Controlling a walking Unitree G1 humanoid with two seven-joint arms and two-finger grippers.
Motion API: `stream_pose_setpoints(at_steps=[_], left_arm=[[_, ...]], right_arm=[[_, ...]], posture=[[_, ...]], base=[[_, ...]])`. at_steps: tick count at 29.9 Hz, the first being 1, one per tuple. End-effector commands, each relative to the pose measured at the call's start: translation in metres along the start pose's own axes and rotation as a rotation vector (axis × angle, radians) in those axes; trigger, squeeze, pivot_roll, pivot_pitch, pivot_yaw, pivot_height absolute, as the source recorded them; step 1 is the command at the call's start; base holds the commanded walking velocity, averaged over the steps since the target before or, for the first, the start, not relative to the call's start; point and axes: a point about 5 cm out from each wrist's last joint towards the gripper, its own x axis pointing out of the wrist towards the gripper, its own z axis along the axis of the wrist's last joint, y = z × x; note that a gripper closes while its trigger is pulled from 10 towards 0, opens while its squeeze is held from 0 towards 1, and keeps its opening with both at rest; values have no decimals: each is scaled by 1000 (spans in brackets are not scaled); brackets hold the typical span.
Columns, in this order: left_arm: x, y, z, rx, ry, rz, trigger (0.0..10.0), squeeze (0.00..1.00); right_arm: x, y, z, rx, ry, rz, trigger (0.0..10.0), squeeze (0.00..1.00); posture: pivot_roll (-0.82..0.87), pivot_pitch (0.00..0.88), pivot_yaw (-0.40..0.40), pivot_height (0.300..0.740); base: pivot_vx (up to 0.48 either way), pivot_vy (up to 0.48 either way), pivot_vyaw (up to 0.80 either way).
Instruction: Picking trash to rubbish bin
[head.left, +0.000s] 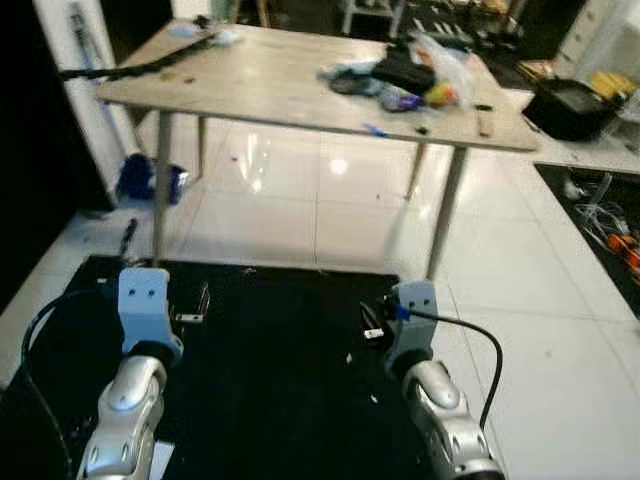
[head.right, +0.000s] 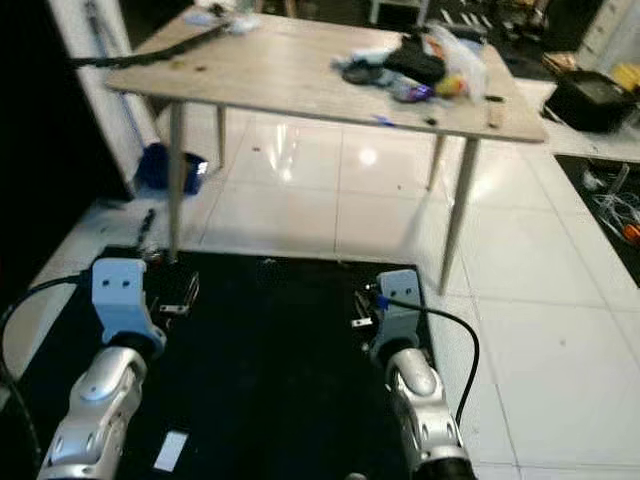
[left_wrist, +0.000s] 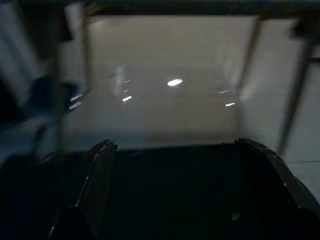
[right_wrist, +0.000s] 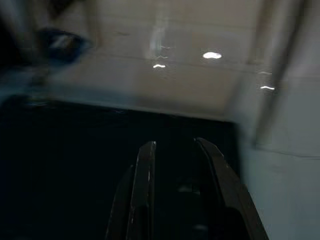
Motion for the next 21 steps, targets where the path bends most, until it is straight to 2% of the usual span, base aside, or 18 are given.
stream_pose_setpoints(at_steps=[1, 8, 14, 21], left_arm=[[-2, 3, -5, 6, 24, 6, 10000, 0], [-2, 4, -3, 2, 18, 17, 10000, 0], [-10, 5, -6, 6, 31, 29, 10000, 0], [-13, 0, -3, 9, 30, 14, 10000, 0]], right_arm=[[-1, 1, 1, 26, -1, -10, 10000, 0], [-1, 2, 4, 18, -7, -7, 10000, 0], [3, 4, 14, -9, -26, 7, 10000, 0], [7, -9, 30, -35, -69, -41, 10000, 0]], posture=[[-23, 97, -83, 740], [-16, 110, -105, 740], [-12, 121, -114, 740], [-18, 133, -99, 740]], base=[[341, 0, -800], [339, 0, 0], [337, 0, 0], [332, 0, 0]])
